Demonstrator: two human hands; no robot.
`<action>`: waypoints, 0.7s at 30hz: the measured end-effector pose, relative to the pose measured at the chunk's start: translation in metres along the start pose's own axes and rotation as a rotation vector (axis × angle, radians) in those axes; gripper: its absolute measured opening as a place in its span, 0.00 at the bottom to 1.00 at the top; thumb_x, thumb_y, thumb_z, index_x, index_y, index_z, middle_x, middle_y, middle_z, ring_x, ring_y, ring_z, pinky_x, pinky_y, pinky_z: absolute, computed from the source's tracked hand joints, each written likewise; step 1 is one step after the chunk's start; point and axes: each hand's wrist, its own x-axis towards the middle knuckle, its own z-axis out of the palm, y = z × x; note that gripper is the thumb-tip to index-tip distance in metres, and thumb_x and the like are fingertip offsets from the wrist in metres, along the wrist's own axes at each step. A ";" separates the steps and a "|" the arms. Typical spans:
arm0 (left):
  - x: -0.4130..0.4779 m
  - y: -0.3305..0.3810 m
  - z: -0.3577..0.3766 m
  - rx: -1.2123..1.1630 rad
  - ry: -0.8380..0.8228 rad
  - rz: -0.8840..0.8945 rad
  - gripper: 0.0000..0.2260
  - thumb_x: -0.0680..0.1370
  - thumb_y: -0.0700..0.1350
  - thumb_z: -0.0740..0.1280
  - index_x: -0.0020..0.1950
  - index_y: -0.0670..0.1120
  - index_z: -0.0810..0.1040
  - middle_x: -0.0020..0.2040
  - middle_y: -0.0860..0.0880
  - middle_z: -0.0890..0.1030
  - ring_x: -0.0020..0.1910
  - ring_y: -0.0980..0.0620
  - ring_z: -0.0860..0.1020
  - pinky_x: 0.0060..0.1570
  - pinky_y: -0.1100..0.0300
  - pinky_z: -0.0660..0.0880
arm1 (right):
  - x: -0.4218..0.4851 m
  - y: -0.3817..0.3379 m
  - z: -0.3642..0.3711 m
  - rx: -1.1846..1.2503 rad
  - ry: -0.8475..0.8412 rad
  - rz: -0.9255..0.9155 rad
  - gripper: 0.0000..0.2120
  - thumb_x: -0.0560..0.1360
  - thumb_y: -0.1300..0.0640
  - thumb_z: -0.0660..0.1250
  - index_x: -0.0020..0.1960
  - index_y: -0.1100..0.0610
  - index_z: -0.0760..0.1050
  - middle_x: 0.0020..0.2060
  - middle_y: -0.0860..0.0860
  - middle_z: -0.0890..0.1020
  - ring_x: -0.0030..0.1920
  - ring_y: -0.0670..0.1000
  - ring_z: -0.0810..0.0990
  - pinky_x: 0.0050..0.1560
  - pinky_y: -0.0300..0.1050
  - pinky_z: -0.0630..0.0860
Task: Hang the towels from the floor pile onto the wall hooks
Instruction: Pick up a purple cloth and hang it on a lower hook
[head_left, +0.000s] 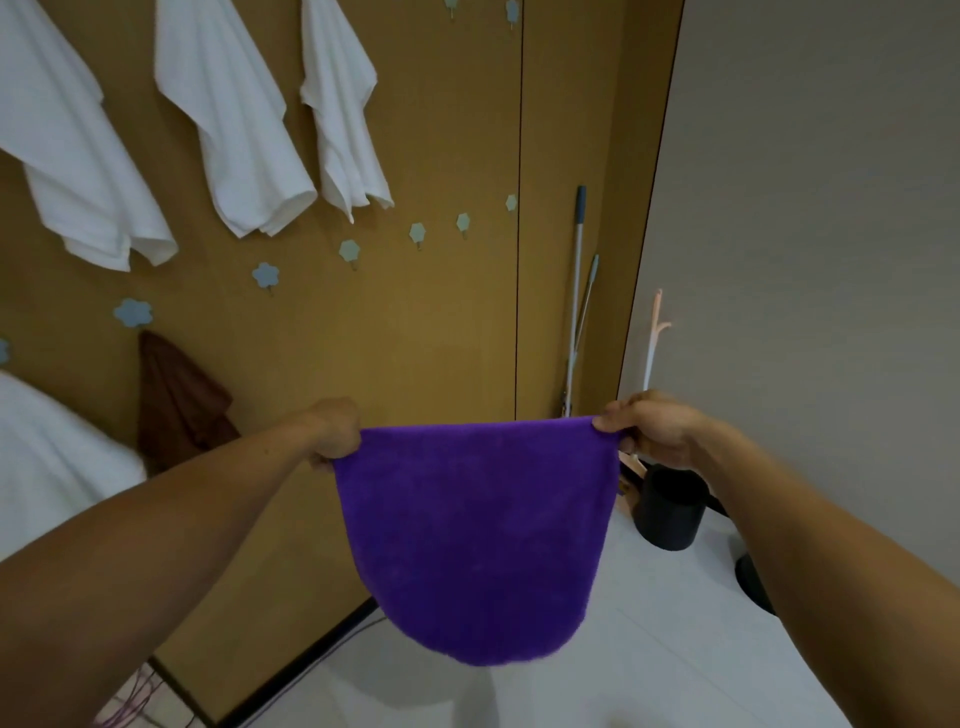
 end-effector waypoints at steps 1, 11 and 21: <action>0.002 -0.003 0.002 -0.068 0.018 -0.005 0.12 0.75 0.35 0.58 0.46 0.34 0.81 0.38 0.38 0.84 0.26 0.47 0.79 0.20 0.63 0.73 | 0.000 0.001 0.000 -0.030 0.027 -0.005 0.08 0.71 0.64 0.73 0.48 0.60 0.75 0.43 0.55 0.78 0.38 0.51 0.79 0.31 0.41 0.76; 0.015 -0.016 0.012 -0.899 0.363 -0.024 0.06 0.72 0.33 0.68 0.46 0.42 0.82 0.34 0.50 0.79 0.32 0.54 0.75 0.32 0.64 0.71 | 0.001 0.002 0.006 -0.074 0.323 -0.177 0.03 0.75 0.61 0.69 0.48 0.56 0.80 0.45 0.53 0.82 0.43 0.51 0.78 0.39 0.44 0.76; -0.011 -0.006 -0.016 -1.691 0.235 0.047 0.16 0.77 0.33 0.58 0.61 0.47 0.73 0.41 0.48 0.76 0.36 0.54 0.74 0.30 0.63 0.72 | 0.013 -0.020 0.001 0.050 0.328 -0.187 0.09 0.74 0.50 0.71 0.47 0.55 0.79 0.51 0.55 0.82 0.48 0.52 0.78 0.50 0.50 0.76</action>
